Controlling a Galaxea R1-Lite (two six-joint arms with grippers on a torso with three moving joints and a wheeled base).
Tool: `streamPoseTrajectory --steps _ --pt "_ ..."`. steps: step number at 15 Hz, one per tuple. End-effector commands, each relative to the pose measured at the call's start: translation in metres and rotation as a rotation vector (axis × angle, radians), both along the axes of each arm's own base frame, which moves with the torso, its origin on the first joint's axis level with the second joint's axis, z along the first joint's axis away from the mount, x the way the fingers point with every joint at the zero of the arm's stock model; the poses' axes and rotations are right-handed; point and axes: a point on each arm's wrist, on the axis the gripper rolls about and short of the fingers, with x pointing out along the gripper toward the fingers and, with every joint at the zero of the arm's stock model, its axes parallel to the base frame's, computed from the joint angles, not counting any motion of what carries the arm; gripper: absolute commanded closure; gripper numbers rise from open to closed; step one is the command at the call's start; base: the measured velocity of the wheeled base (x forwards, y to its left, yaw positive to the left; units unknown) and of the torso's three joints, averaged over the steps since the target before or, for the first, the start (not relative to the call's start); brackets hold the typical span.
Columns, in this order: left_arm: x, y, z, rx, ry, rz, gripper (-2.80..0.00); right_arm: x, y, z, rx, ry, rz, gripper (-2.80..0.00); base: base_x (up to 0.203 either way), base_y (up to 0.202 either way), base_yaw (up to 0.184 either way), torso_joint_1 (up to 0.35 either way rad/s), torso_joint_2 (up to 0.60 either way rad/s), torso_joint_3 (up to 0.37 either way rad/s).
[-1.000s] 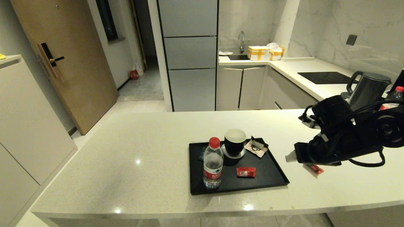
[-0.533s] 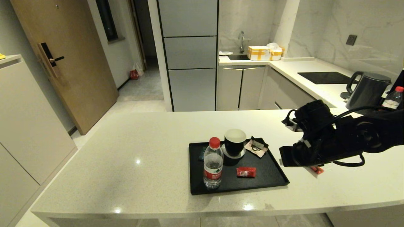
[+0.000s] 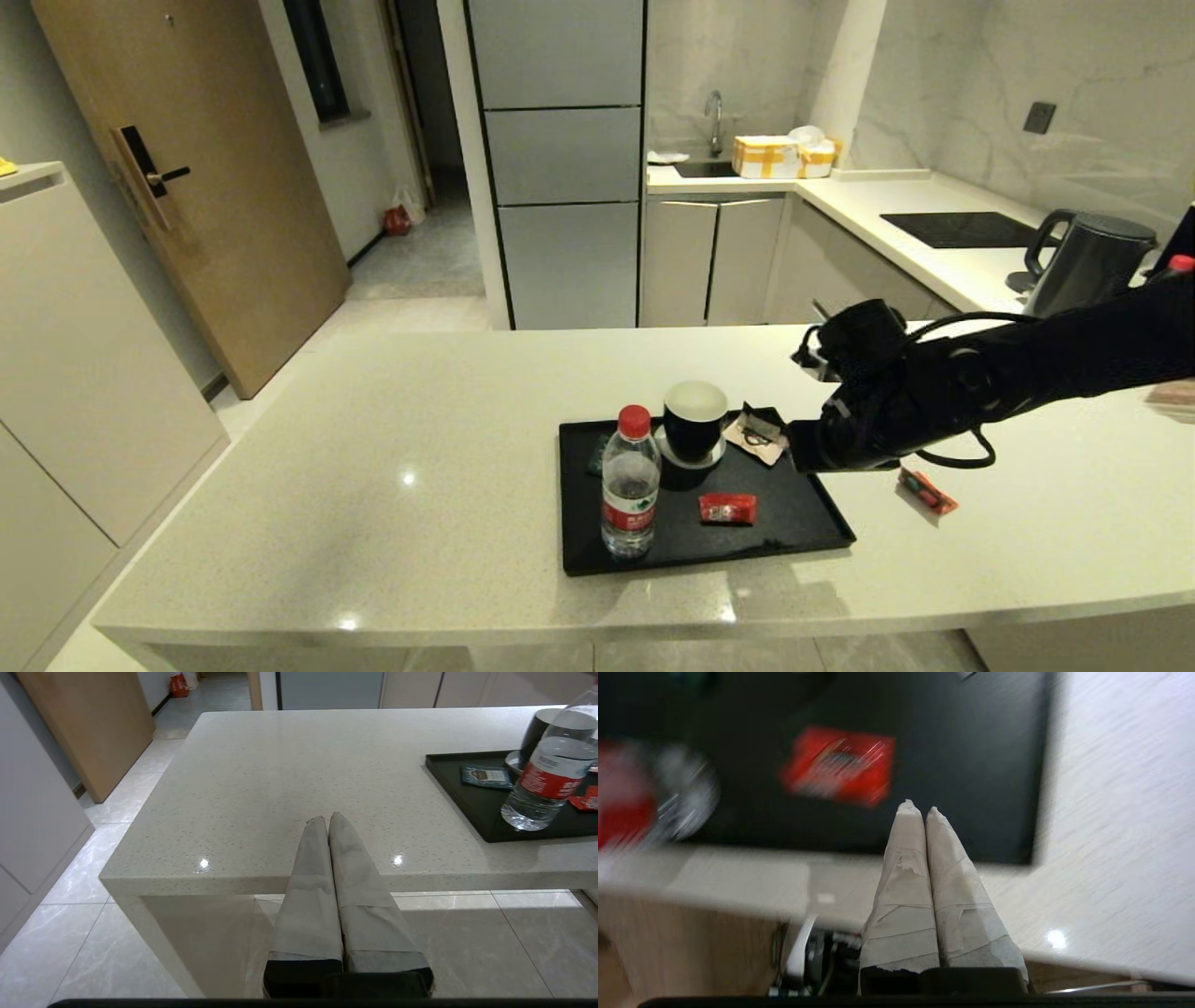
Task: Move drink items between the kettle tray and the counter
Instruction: Pick up the tea bag
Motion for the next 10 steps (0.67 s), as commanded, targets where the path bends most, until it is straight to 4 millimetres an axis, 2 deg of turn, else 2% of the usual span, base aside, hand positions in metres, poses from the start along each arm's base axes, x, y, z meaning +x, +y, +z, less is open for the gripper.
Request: streamPoseTrajectory --steps 1,3,6,10 --pt "0.000 0.000 0.000 0.000 0.000 0.000 0.00 0.013 -0.016 -0.015 -0.048 0.071 0.006 0.00 0.000 0.000 0.000 0.000 0.00 0.000" --pt "0.000 0.000 0.000 0.000 0.000 0.000 0.00 0.010 -0.024 -0.013 -0.081 0.087 0.082 0.00 0.000 0.000 0.000 0.000 0.00 0.000" --pt "0.000 0.000 0.000 0.000 0.000 0.000 0.00 -0.004 -0.026 -0.007 -0.083 0.089 0.157 0.00 0.000 0.000 0.000 0.000 0.00 0.000" --pt "0.000 0.000 0.000 0.000 0.000 0.000 0.00 -0.022 -0.031 0.001 -0.113 0.049 0.446 0.00 0.000 0.000 0.000 0.000 0.00 0.000"
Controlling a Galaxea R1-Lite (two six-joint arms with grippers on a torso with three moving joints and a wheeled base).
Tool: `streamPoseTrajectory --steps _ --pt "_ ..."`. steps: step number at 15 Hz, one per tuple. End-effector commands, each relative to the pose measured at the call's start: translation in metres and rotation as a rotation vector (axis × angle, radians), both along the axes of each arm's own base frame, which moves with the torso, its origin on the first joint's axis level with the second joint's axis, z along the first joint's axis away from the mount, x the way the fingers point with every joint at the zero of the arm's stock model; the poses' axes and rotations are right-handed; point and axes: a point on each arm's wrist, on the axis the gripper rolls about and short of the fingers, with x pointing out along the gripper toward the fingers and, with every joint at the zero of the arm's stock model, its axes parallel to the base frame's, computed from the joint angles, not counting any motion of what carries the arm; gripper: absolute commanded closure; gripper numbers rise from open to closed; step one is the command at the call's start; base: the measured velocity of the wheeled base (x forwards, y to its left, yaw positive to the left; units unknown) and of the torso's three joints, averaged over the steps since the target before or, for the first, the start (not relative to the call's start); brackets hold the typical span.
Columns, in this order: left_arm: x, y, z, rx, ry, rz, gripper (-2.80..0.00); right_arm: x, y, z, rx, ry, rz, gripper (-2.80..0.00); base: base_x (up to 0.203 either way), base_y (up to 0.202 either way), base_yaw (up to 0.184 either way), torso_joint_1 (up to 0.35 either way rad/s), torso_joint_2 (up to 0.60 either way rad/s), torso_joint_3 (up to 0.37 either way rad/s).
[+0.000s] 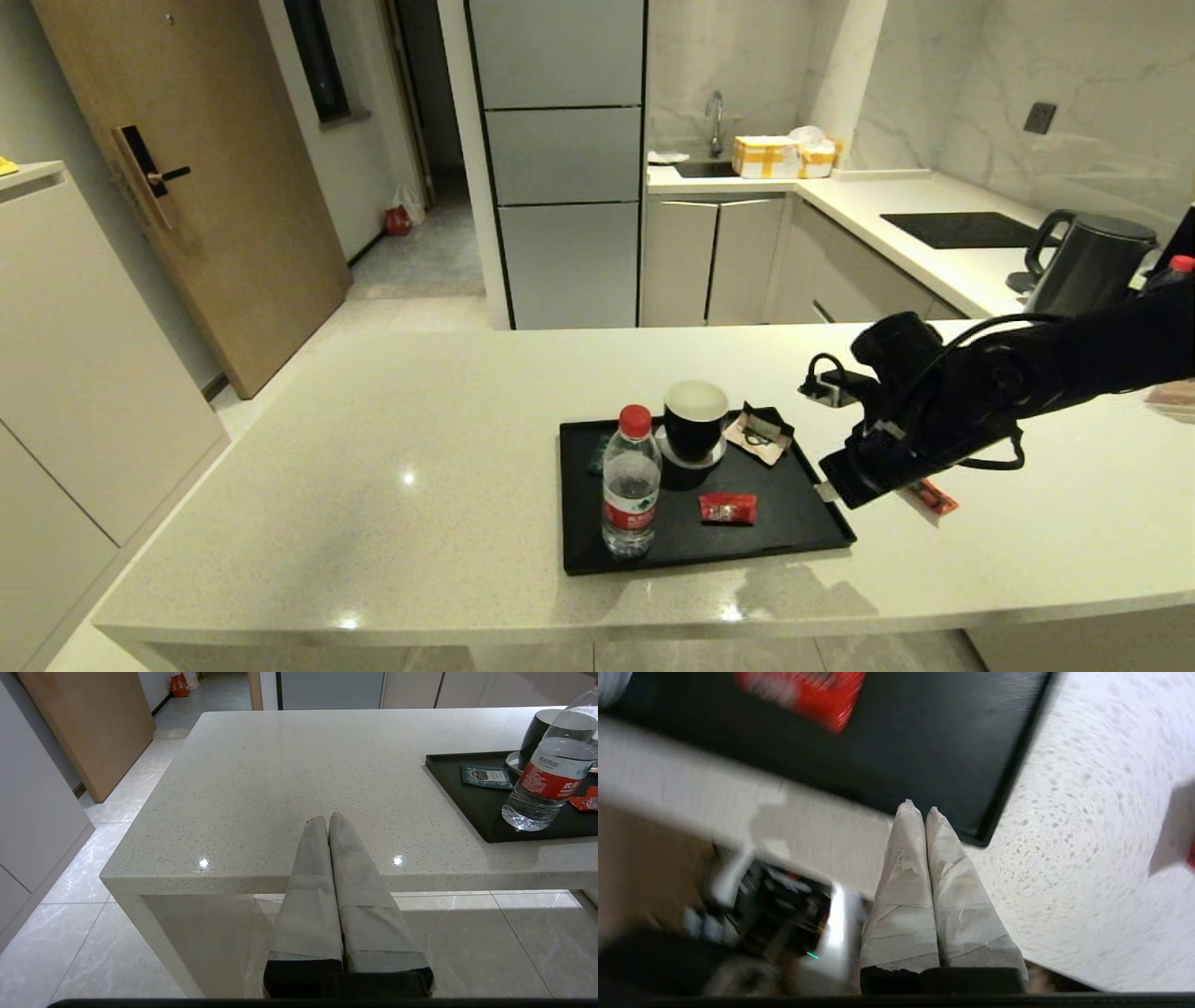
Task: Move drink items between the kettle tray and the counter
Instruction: Pick up the tea bag
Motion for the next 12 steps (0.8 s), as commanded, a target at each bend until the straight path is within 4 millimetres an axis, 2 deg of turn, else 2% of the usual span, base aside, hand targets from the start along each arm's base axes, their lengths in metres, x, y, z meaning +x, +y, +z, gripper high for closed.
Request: streamPoseTrajectory --steps 1,4,8,12 --pt "0.000 0.000 0.000 0.000 0.000 0.001 0.00 -0.013 -0.004 0.013 -0.029 -0.052 0.137 0.00 0.000 0.000 0.000 0.000 0.00 0.000" --pt "0.000 0.000 0.000 0.000 0.000 0.001 0.00 -0.017 0.005 0.019 -0.043 -0.085 0.223 0.00 0.000 0.000 0.000 0.000 0.00 0.000" --pt "0.000 0.000 0.000 0.000 0.000 0.001 0.00 -0.012 0.032 0.004 -0.050 -0.082 0.301 0.00 0.000 0.000 0.000 0.000 0.00 0.000" --pt "0.000 0.000 0.000 0.000 0.000 0.001 0.00 0.004 0.045 -0.012 -0.049 -0.095 0.326 0.00 0.000 0.000 0.000 0.000 0.00 0.000"
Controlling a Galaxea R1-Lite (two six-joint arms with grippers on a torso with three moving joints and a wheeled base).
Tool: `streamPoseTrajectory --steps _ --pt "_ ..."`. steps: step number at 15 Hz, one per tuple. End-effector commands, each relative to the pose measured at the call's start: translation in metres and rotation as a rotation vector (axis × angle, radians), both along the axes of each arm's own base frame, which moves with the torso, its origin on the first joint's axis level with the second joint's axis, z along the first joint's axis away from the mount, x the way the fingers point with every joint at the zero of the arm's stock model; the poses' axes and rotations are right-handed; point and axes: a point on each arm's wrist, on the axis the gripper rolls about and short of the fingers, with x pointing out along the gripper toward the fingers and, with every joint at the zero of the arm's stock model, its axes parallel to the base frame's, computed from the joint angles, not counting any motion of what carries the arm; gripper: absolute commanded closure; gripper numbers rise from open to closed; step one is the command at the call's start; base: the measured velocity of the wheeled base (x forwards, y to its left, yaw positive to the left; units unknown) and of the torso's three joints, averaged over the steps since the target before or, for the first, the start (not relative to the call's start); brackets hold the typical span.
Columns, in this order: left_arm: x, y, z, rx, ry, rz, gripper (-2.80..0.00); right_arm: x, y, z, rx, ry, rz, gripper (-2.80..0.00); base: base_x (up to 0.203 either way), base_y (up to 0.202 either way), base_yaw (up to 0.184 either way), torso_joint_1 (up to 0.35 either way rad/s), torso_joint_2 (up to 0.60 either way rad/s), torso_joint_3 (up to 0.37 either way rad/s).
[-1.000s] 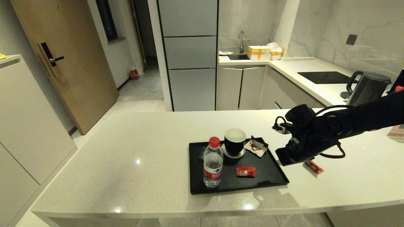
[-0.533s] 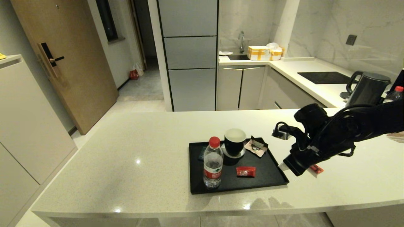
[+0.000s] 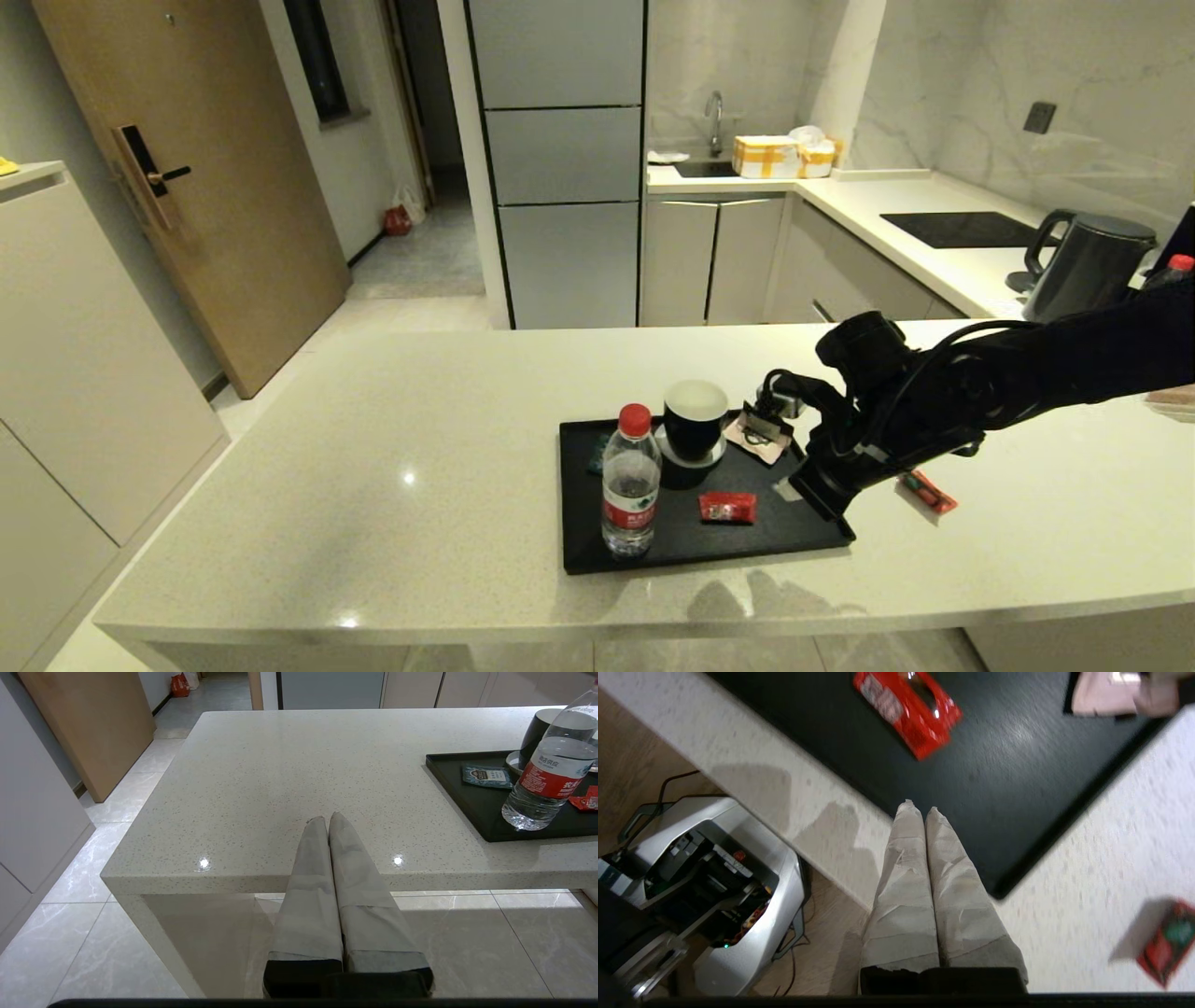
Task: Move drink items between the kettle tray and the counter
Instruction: Pick up the tea bag
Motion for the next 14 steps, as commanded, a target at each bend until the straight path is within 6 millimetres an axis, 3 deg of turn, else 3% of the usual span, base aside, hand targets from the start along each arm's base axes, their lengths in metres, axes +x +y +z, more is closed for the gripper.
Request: streamPoseTrajectory --steps 1,6,14 --pt "0.000 0.000 0.000 0.000 0.000 0.000 0.00 0.010 0.011 -0.016 -0.006 0.016 0.022 0.00 0.000 0.000 0.000 0.000 0.00 0.000" --pt "0.000 0.000 0.000 0.000 0.000 0.000 0.00 0.028 0.031 -0.030 -0.008 0.006 0.064 0.00 0.000 0.000 0.000 0.000 0.00 0.000" --pt "0.000 0.000 0.000 0.000 0.000 0.000 0.00 0.042 0.036 -0.040 -0.008 -0.002 0.070 0.00 0.000 0.000 0.000 0.000 0.00 0.000"
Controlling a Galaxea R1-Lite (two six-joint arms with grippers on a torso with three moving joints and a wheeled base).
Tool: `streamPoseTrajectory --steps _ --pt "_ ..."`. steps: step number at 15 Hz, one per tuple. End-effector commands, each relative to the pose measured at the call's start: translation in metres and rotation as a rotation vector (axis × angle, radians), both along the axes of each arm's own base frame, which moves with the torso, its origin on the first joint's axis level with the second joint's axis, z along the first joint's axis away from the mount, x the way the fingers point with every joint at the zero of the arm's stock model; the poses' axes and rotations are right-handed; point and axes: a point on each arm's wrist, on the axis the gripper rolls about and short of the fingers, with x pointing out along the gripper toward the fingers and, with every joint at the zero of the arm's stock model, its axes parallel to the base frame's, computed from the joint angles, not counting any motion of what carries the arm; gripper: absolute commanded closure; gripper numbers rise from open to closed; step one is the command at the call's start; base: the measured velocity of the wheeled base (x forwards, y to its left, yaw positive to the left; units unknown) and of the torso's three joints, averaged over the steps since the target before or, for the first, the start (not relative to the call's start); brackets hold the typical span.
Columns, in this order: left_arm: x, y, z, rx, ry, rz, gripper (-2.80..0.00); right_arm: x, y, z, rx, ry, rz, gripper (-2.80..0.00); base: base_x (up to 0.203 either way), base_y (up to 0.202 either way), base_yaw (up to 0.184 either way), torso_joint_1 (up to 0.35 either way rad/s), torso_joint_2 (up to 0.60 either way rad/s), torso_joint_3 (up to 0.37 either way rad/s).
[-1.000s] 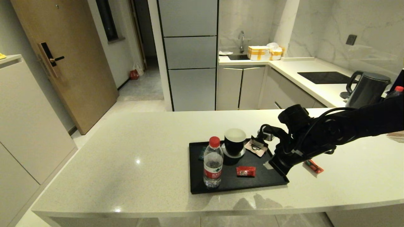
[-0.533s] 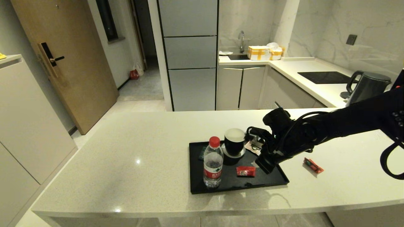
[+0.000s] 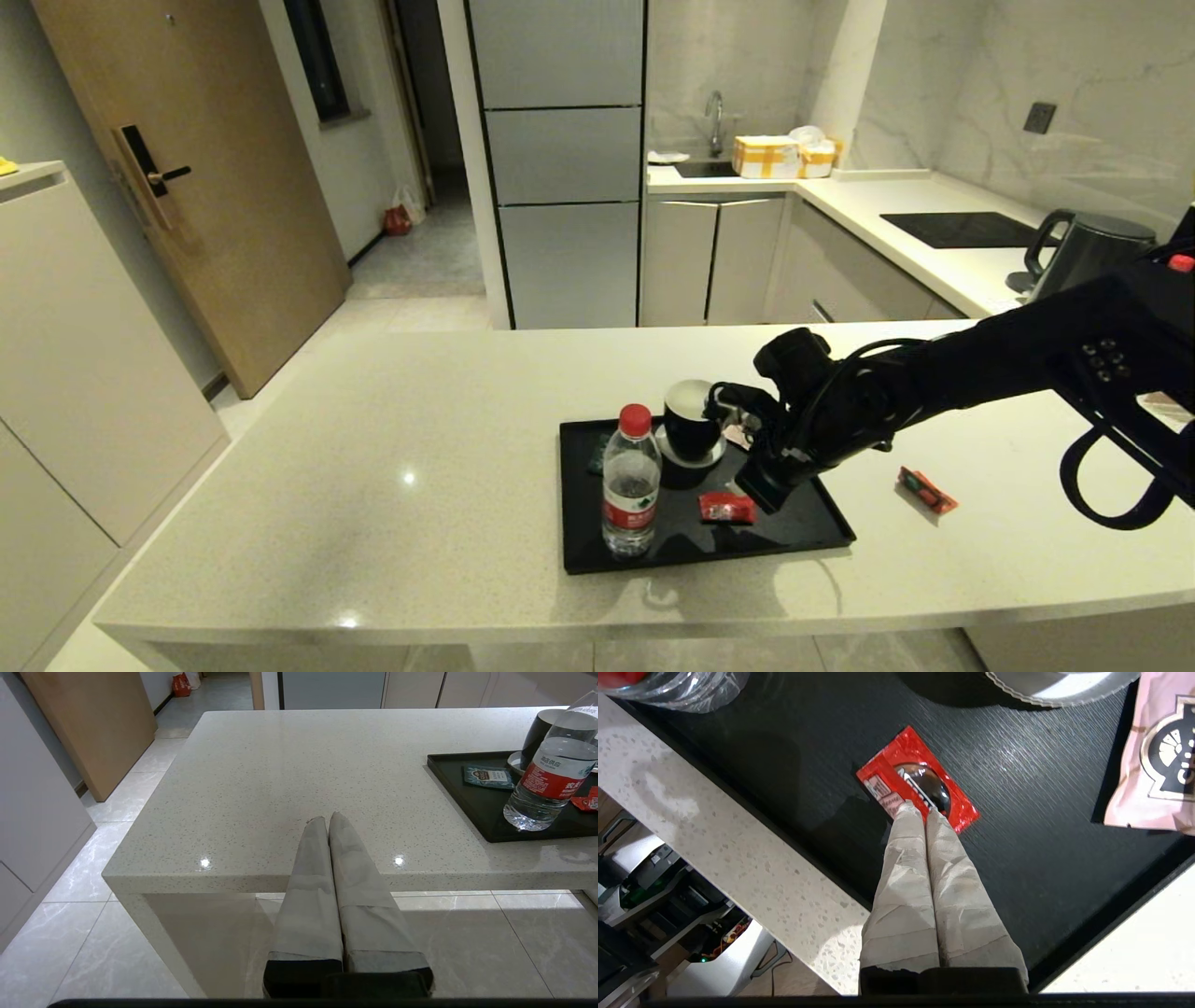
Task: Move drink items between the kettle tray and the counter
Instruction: Pick up the tea bag
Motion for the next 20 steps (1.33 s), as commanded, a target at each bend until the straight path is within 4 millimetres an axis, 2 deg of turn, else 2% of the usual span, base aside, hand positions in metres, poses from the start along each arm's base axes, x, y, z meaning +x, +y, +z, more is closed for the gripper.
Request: streamPoseTrajectory --steps 1,3,4,14,20 --pt "0.000 0.000 0.000 0.000 -0.002 0.000 0.00 0.002 0.001 -0.005 -0.003 0.008 0.003 0.00 0.000 0.000 0.000 0.000 0.00 0.000" --pt "0.000 0.000 0.000 0.000 0.000 0.001 0.00 0.003 0.001 -0.005 -0.002 0.007 0.003 0.00 0.000 0.000 0.000 0.000 0.00 0.000" --pt "0.000 0.000 0.000 0.000 0.000 0.000 0.00 0.004 0.002 -0.005 -0.002 0.003 0.001 -2.80 0.000 0.000 0.000 0.000 0.00 0.000" --pt "0.000 0.000 0.000 0.000 0.000 0.000 0.00 0.007 0.001 -0.008 -0.017 0.000 0.030 -2.80 0.000 0.000 0.000 0.000 0.00 0.000" --pt "0.000 0.000 0.000 0.000 0.000 0.000 0.00 0.006 0.000 -0.019 -0.031 0.028 0.035 -2.80 0.000 0.000 0.000 0.000 0.00 0.000"
